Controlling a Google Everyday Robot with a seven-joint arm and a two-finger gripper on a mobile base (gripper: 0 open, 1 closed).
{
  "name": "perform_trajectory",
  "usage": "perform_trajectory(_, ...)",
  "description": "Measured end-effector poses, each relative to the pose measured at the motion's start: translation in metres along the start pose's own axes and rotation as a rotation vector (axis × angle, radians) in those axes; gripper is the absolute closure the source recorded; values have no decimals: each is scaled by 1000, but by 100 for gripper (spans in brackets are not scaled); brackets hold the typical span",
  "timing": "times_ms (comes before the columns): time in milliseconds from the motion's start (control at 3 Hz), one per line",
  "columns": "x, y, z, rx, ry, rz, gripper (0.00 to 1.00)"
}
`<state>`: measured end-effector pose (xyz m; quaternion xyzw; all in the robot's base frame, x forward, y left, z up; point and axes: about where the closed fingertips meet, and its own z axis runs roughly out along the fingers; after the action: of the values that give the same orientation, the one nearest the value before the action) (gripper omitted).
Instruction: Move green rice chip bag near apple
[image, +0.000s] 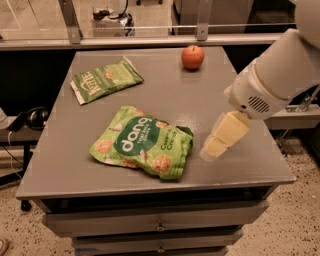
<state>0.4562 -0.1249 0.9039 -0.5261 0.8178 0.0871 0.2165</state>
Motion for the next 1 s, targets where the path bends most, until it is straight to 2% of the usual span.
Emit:
perform_trajectory(667,-29,20,59,-65,-138,124,0)
perform_trajectory(1000,-38,33,81,-107,-170,166,18)
